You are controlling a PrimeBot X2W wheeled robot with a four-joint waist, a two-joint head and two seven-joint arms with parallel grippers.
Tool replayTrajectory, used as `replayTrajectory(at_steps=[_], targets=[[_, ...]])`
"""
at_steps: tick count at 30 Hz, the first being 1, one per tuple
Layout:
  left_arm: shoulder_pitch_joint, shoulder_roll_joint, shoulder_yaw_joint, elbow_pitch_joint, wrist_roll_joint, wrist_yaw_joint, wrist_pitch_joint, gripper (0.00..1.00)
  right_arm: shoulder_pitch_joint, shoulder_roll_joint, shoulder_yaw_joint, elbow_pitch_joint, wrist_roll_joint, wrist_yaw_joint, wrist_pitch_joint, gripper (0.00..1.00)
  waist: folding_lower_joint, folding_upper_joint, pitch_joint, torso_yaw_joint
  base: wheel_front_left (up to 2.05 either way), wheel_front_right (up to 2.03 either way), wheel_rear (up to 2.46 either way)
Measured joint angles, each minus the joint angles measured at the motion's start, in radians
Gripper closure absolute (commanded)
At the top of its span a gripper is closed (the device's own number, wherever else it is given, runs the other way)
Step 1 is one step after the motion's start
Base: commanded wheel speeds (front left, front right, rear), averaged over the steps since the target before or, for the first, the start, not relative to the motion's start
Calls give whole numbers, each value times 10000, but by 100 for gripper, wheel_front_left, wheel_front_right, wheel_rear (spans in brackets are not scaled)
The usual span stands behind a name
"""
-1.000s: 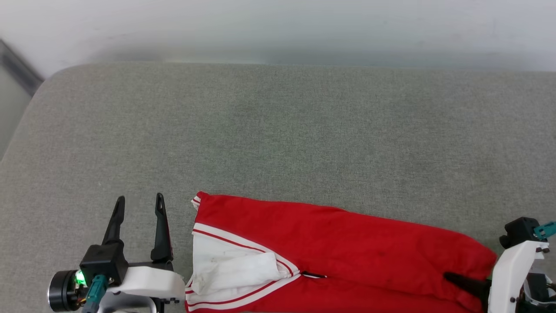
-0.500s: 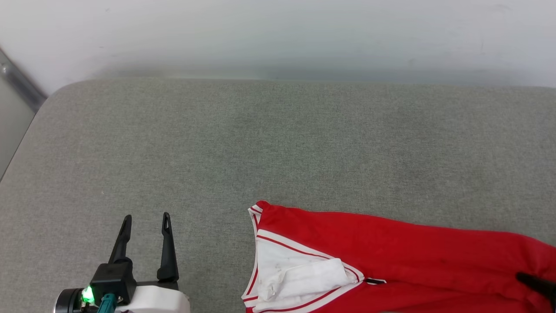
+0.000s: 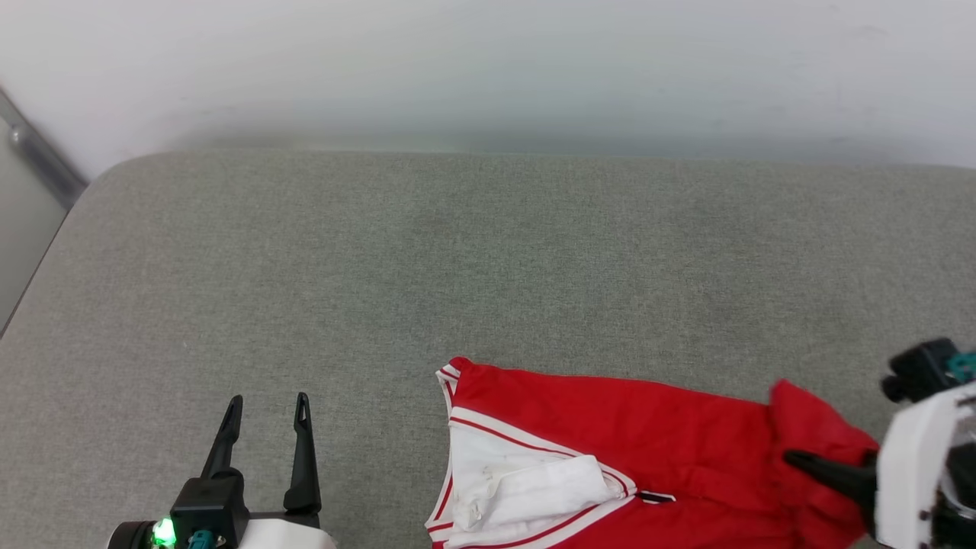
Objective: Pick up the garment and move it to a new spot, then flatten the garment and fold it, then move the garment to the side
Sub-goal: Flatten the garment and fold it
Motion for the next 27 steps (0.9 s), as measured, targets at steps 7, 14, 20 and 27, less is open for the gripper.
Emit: replayTrajectory(at_steps=[7, 14, 20, 27], targets=[[-128, -59, 17, 38, 35, -128, 2, 0, -1288, 1179, 1404, -1089, -782, 0, 719, 100, 0, 0, 220, 78, 0, 0, 0], [-429, -98, 35, 77, -21, -244, 0, 0, -3004, 2452, 3315, -303, -1597, 0, 679, 100, 0, 0, 560, 287, 0, 0, 0], [-680, -117, 21, 117, -63, -280, 0, 0, -4300, 3350, 4721, 1342, -2138, 0, 107, 100, 0, 0, 940, 450, 0, 0, 0], [-1011, -127, -107, 192, -211, -316, 0, 0, -4962, 3720, 6086, 3440, -2568, 0, -742, 100, 0, 0, 1342, 691, 0, 0, 0]])
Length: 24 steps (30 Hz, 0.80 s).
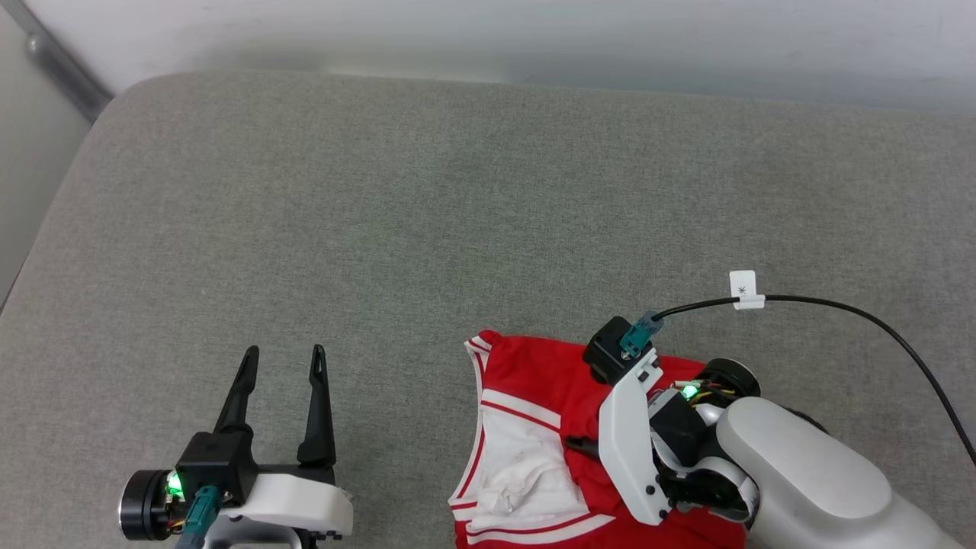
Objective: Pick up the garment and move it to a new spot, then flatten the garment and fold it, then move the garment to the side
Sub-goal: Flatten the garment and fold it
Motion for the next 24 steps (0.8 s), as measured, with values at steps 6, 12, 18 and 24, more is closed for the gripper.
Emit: replayTrajectory(at_steps=[6, 12, 18, 24], targets=[[0, -6, -27, 92, -107, 127, 0, 0, -251, -23, 554, 552, 151, 4, -1126, 53, 0, 0, -121, -4, 0, 0, 0], [269, -4, 13, 127, -102, 199, 0, 0, -444, -798, 428, -372, 236, 0, -2796, 0, 0, 0, -546, -201, 0, 0, 0], [538, -4, 88, 82, -67, 203, 0, 0, -393, -1212, -1657, -604, -1361, 0, -5626, 0, 0, 0, -929, -526, 0, 0, 0], [690, -10, 138, 56, -2, 198, 0, 0, 780, -529, -4702, -345, -3916, 0, -7925, 0, 0, 0, -1237, -782, 0, 0, 0]])
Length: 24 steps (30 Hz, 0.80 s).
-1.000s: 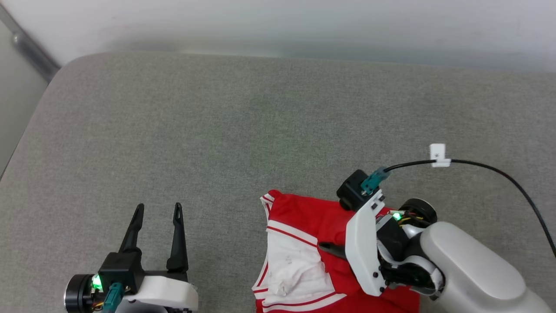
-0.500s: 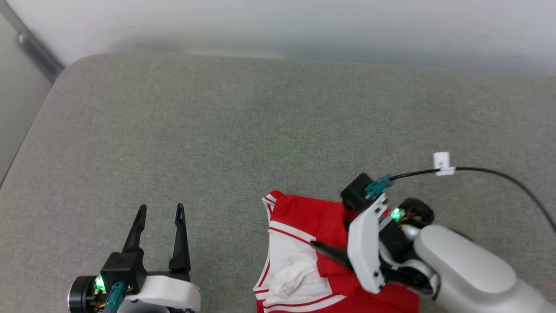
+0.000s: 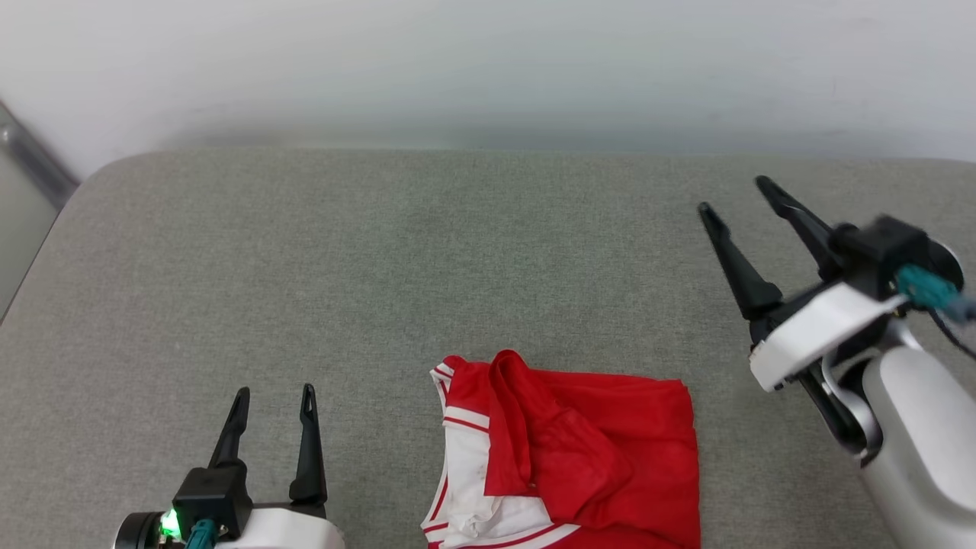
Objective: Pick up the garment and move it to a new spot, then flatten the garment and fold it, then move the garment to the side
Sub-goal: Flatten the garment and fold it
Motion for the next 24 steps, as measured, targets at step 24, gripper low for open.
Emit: replayTrajectory(at_steps=[24], targets=[[557, 0, 52, -73, 73, -36, 0, 0, 5672, 3122, -4309, -2376, -2909, 0, -1336, 0, 0, 0, -620, -192, 0, 0, 0]])
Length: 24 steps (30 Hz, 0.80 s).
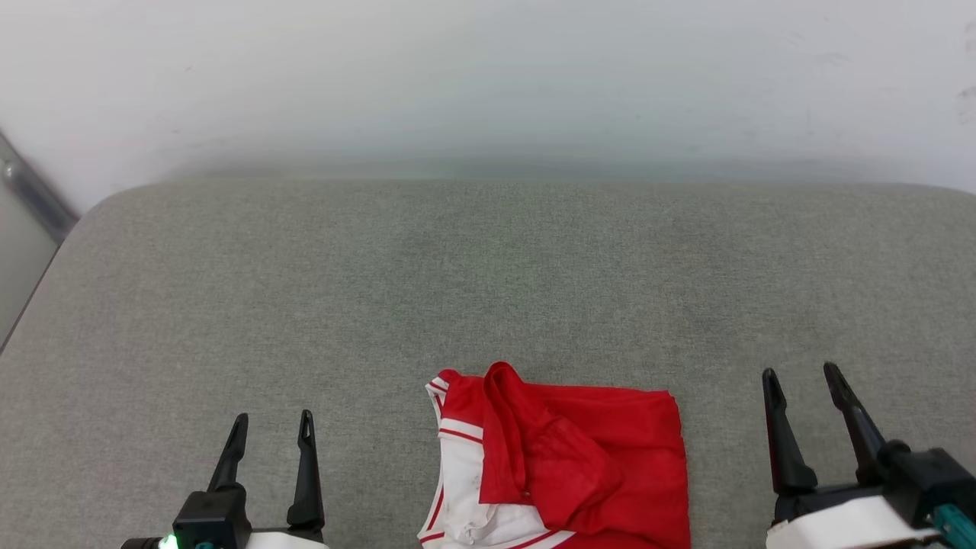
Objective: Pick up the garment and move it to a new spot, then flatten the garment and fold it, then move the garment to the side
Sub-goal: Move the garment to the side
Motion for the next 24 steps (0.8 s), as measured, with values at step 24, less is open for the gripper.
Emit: replayTrajectory(at_steps=[24], targets=[[143, 2, -121, 61, 0, -104, 0, 0, -590, -186, -846, -700, -199, 0, 0, 0, 0, 0, -14, 121, 0, 0, 0]])
